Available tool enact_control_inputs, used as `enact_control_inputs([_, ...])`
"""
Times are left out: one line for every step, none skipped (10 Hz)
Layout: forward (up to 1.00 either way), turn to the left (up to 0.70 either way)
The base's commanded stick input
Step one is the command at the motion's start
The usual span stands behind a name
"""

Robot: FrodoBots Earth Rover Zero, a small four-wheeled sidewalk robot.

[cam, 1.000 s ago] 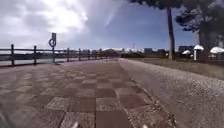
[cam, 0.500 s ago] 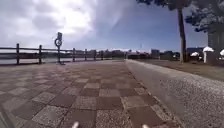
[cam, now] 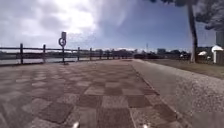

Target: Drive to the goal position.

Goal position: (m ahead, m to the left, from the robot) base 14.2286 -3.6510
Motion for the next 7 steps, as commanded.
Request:
enact_control_inputs([0.7,0.0])
enact_control_inputs([0.7,0.0])
enact_control_inputs([0.7,0.0])
enact_control_inputs([0.7,0.0])
enact_control_inputs([0.7,0.0])
enact_control_inputs([0.7,0.0])
enact_control_inputs([0.7,0.0])
